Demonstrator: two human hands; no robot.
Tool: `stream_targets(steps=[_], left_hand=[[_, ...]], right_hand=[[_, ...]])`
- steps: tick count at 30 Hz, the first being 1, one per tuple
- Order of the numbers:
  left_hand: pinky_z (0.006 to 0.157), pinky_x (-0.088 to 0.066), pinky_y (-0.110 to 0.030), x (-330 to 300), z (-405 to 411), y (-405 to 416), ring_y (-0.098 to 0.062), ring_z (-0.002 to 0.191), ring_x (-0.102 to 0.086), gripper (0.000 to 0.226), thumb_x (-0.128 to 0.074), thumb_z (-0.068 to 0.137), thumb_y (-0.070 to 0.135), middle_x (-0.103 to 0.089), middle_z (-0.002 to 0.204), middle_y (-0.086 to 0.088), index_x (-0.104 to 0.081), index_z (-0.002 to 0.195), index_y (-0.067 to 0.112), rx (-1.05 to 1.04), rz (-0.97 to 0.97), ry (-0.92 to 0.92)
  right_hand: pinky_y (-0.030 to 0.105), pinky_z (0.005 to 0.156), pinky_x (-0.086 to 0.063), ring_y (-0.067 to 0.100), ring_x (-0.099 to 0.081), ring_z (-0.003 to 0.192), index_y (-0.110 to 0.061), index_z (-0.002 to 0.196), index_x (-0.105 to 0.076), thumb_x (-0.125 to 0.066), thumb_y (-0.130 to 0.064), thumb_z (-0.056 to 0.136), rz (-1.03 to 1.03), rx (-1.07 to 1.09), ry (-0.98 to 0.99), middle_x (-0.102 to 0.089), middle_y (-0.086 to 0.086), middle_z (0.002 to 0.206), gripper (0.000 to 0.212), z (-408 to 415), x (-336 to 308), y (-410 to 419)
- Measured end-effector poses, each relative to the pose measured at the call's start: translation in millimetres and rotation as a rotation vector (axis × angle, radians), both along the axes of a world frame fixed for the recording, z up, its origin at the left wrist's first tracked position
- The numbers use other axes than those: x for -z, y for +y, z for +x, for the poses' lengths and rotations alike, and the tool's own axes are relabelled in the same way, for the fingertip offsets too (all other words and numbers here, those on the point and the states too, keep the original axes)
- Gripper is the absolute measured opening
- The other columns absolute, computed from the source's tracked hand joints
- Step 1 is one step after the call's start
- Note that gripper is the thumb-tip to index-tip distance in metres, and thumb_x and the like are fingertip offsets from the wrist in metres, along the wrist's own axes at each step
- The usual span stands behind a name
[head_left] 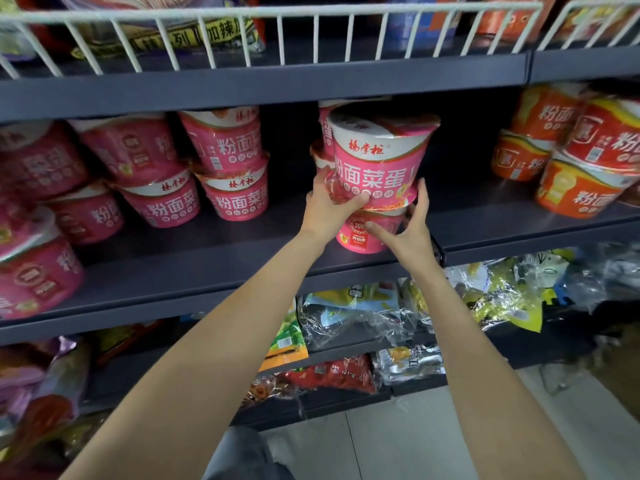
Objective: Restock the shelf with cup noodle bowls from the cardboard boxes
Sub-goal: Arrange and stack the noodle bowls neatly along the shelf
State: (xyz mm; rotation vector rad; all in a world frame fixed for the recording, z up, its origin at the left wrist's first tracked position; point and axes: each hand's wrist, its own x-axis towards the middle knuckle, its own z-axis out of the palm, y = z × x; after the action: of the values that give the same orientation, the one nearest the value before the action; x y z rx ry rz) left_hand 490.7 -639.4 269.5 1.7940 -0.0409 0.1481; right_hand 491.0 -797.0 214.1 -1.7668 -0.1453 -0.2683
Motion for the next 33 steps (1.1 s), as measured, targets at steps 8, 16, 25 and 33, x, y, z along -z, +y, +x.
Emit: stream_targets(steps=[8, 16, 25, 33], left_hand=[[0.110, -0.036, -0.033, 24, -23, 50, -0.009, 0.132, -0.042, 0.105, -0.084, 0.068, 0.040, -0.043, 0.146, 0.005, -0.020, 0.150, 0.022, -0.064, 0.059, -0.089], [0.114, -0.033, -0.038, 28, -36, 116, -0.017, 0.136, -0.038, 0.104, -0.078, 0.071, 0.051, -0.039, 0.149, 0.000, -0.019, 0.151, 0.020, -0.296, 0.241, -0.138], [0.086, -0.043, -0.027, 35, -71, 16, -0.020, 0.099, -0.053, 0.029, -0.061, 0.084, 0.011, -0.054, 0.107, -0.005, -0.052, 0.111, 0.005, -0.251, 0.314, -0.687], [0.108, -0.030, -0.033, 38, 74, -53, -0.033, 0.136, -0.035, 0.101, -0.070, 0.084, 0.033, -0.031, 0.149, -0.022, -0.003, 0.152, 0.003, -0.255, 0.301, -0.147]], right_hand=[[0.045, 0.110, -0.038, 0.010, -0.037, 0.135, -0.034, 0.151, -0.008, -0.066, -0.051, 0.083, -0.093, -0.088, -0.056, -0.036, -0.007, 0.149, 0.091, -12, -3, 50], [0.050, 0.105, -0.041, 0.019, -0.038, 0.135, -0.040, 0.150, -0.003, -0.053, -0.056, 0.087, -0.128, -0.165, -0.090, -0.040, 0.007, 0.145, 0.082, -9, -2, 130], [0.042, 0.108, -0.038, 0.015, -0.040, 0.133, -0.022, 0.148, -0.029, -0.057, -0.022, 0.093, -0.306, -0.077, -0.195, -0.040, 0.001, 0.146, 0.062, 17, -6, 51], [0.018, 0.100, -0.029, 0.028, -0.042, 0.131, -0.007, 0.142, -0.039, -0.049, -0.005, 0.095, -0.425, 0.116, -0.255, -0.043, 0.015, 0.142, 0.049, 103, -26, -11]])
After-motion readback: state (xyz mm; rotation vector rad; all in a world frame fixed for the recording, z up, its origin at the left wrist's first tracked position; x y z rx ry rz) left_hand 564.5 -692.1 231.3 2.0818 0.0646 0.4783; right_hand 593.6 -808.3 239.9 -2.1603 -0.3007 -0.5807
